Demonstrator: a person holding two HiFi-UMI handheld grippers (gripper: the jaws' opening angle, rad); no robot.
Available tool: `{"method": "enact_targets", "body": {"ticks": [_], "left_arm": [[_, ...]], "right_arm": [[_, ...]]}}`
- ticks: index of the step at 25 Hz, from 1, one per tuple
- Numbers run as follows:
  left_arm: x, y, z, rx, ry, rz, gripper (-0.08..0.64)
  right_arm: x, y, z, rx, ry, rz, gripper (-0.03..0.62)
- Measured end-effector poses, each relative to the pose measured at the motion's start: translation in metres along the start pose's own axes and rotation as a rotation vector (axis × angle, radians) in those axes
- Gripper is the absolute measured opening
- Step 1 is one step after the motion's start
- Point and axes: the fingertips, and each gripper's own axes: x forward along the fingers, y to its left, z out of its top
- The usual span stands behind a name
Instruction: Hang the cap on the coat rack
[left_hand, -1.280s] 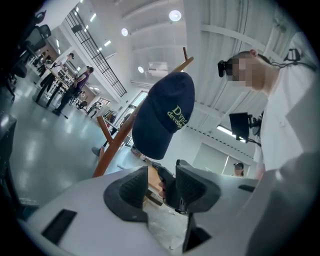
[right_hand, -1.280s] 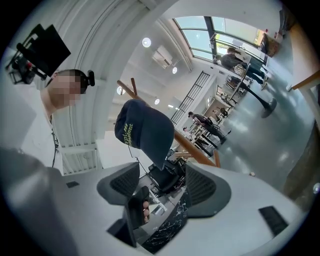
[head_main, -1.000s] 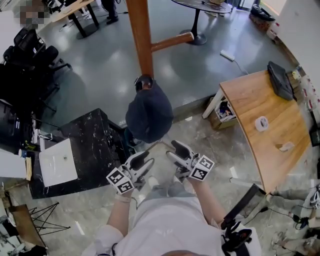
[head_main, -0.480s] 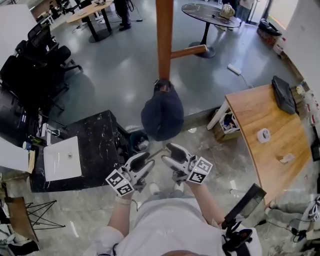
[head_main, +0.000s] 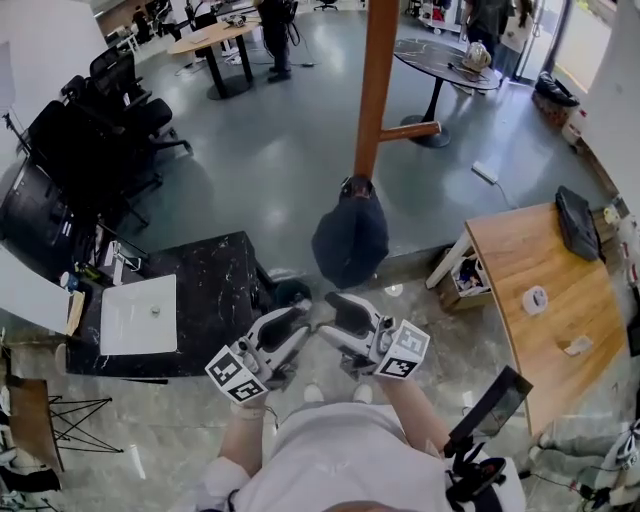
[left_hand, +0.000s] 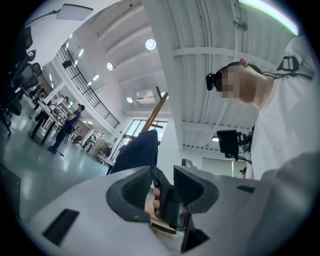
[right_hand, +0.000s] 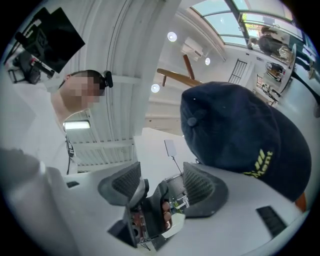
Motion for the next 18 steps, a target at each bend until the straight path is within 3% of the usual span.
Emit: {"method": "enact_targets", "body": {"ticks": [7, 12, 18], "left_arm": [[-0.005, -0.025, 0.055, 0.078, -0.081, -0.024, 0.137], [-0.005, -0.029, 0.072, 0.109, -0.114, -0.025, 0.134], [-0.006, -0.036, 0.092, 0.122, -0.152, -0.05, 0.097]], "right_arm": [[0.032, 0.036, 0.024, -0.072, -0.006, 0.078, 0.261], [0.046, 0.05, 0.036, -0.106, -0.013, 0.113, 0.247], [0.058, 0.058, 0.043, -0.111, -0.018, 0.14, 0.179]]}}
